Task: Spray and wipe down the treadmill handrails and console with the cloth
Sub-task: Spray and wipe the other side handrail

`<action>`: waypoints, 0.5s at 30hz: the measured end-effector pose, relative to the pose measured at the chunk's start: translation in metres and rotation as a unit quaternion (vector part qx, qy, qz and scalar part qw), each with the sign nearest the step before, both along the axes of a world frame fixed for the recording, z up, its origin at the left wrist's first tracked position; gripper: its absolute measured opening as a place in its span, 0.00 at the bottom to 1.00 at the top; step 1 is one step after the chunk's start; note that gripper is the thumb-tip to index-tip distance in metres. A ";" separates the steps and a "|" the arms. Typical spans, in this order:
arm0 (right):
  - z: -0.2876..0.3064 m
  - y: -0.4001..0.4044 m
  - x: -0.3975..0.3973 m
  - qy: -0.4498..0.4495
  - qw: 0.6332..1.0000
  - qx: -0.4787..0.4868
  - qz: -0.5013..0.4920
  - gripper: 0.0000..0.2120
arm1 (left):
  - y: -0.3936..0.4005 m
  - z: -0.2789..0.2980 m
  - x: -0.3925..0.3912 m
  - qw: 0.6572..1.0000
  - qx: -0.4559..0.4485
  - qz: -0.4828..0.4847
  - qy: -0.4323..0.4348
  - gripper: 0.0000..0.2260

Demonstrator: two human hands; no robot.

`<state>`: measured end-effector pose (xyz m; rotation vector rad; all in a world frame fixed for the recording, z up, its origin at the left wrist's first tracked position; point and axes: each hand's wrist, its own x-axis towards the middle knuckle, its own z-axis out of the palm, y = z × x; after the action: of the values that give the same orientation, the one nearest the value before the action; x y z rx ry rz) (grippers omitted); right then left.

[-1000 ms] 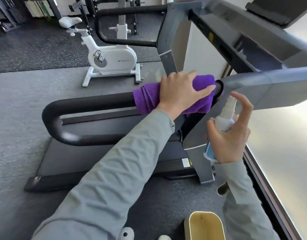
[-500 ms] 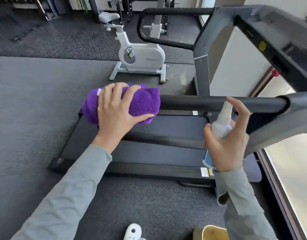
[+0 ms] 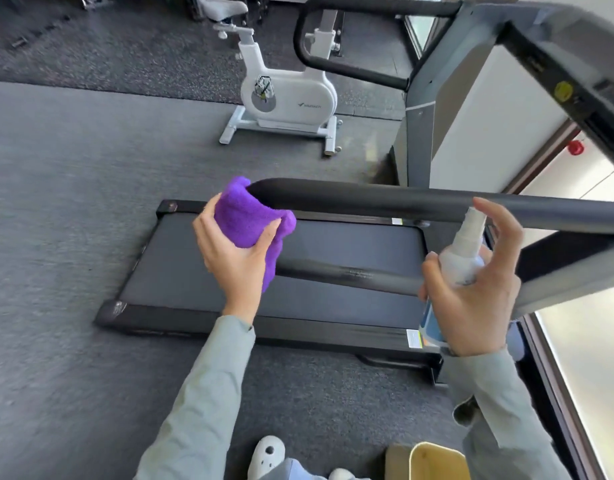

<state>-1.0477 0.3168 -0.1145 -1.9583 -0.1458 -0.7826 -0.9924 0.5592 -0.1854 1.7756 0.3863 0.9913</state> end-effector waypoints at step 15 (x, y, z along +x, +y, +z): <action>-0.015 -0.026 -0.023 0.055 0.998 -0.026 -0.013 0.31 | -0.068 -0.048 0.022 0.905 -0.400 0.136 0.046 0.42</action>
<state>-1.0709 0.2911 -0.1297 -2.0508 -0.0739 -0.6915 -0.9700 0.4908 -0.2333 1.0278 0.9684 0.7690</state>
